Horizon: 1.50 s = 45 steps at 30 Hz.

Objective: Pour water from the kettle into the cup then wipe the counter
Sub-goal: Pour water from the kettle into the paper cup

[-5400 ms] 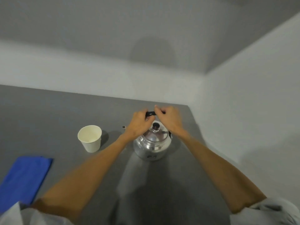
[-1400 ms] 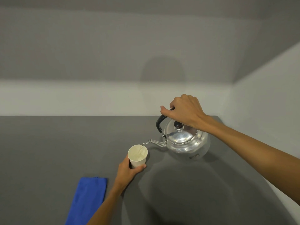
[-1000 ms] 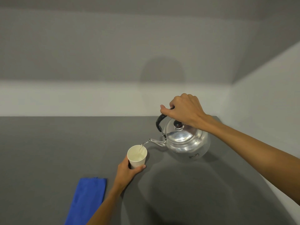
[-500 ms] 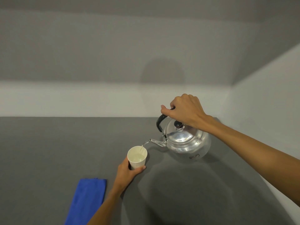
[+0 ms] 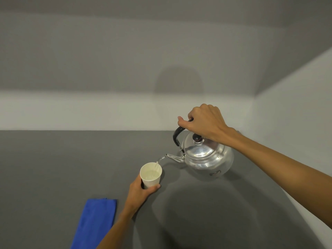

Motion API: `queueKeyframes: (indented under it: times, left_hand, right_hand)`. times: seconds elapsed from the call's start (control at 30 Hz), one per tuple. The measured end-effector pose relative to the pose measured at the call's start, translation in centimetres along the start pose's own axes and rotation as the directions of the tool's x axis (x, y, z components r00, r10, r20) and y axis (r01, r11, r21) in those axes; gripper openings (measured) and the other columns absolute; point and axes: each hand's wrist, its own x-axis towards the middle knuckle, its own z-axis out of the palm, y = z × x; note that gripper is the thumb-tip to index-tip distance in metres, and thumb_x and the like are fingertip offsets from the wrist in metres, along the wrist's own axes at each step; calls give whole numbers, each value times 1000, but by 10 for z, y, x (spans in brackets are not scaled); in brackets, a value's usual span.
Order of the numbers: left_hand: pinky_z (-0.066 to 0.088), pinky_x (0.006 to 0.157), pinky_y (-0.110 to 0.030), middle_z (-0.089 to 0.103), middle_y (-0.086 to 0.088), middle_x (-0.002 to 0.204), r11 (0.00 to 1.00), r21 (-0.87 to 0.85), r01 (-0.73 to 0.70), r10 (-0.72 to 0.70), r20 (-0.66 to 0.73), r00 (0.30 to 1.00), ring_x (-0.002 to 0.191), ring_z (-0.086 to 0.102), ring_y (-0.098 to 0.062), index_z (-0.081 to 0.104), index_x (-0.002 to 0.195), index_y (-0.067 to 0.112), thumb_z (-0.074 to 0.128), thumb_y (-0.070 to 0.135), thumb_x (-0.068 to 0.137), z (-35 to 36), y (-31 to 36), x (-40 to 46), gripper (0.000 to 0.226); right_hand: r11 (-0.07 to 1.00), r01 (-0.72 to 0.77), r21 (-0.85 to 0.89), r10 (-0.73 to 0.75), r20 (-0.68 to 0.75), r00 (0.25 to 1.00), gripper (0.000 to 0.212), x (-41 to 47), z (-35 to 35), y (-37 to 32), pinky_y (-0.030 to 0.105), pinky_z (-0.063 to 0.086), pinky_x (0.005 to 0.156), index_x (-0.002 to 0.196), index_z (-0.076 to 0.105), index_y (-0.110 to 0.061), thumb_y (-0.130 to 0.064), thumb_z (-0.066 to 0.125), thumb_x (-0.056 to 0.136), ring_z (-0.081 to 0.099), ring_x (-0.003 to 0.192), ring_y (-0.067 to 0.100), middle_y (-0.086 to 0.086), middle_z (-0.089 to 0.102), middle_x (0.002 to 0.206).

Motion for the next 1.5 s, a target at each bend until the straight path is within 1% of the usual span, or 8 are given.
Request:
queueKeyframes:
  times: [0.13, 0.3, 0.43, 0.6, 0.77, 1.0, 1.27, 1.5]
  left_hand:
    - [44, 74, -9, 60, 20, 107, 1000, -6, 1, -1, 6, 1000, 98, 57, 5, 50, 124, 28, 83, 38, 64, 0, -1, 1, 69]
    - [45, 72, -8, 60, 24, 104, 1000, -12, 6, -6, 9, 1000, 97, 56, 9, 50, 122, 31, 83, 39, 63, 0, -1, 1, 68]
    - [44, 74, -10, 61, 22, 107, 1000, -14, 2, -2, 5, 1000, 100, 57, 4, 50, 121, 33, 84, 40, 62, 0, -1, 1, 68]
    - [45, 70, -6, 61, 24, 104, 1000, -12, 4, -4, 3, 1000, 97, 56, 11, 51, 120, 32, 84, 40, 63, 0, 0, 0, 67]
    - [46, 76, -12, 62, 21, 105, 1000, -7, 2, -2, 2, 1000, 98, 57, 6, 51, 119, 33, 84, 40, 62, 0, 0, 0, 66]
    - [44, 73, -9, 62, 17, 108, 1000, 0, -7, 7, 6, 1000, 98, 57, 2, 51, 124, 27, 83, 39, 63, 0, 0, 0, 70]
    - [43, 75, -8, 59, 25, 105, 1000, -8, -14, 14, -2, 1000, 98, 55, 10, 49, 120, 36, 83, 42, 62, 0, 2, 0, 68]
    - [44, 72, -8, 60, 24, 106, 1000, -8, -12, 12, -2, 1000, 100, 56, 5, 49, 121, 35, 82, 45, 61, 1, 1, 0, 70]
  right_hand:
    - [1000, 0, 3, 0, -4, 1000, 58, 1, -1, 1, 25, 19, 44, 40, 33, -10, -45, 53, 81, 16, 40, 19, 1, 16, 37]
    - [1000, 2, 3, -2, -9, 1000, 58, 1, -3, 1, 25, 18, 44, 40, 32, -10, -45, 53, 81, 16, 40, 19, 1, 15, 37]
    - [1000, -5, -1, 5, -5, 1000, 58, 1, -3, 1, 25, 20, 45, 41, 35, -9, -46, 53, 81, 17, 40, 19, 1, 18, 37]
    - [1000, -4, -5, 4, -6, 1000, 58, 1, -5, 1, 25, 18, 44, 41, 30, -11, -45, 53, 81, 15, 40, 19, 1, 16, 38]
    - [1000, 6, -8, -6, -6, 1000, 58, 1, -5, 0, 25, 19, 44, 41, 29, -11, -45, 52, 81, 15, 41, 19, 0, 16, 38]
    - [1000, 19, -8, -19, -3, 1000, 57, 1, -4, 0, 24, 19, 44, 41, 29, -12, -45, 52, 81, 15, 41, 18, -1, 16, 38]
    - [999, 32, 4, -32, -5, 999, 58, 2, -4, -2, 25, 20, 45, 40, 29, -12, -44, 53, 82, 15, 41, 17, -2, 15, 38]
    - [999, 6, 38, -5, -14, 1000, 58, -2, -3, 3, 27, 21, 45, 41, 26, -13, -44, 53, 81, 15, 44, 19, 0, 14, 39]
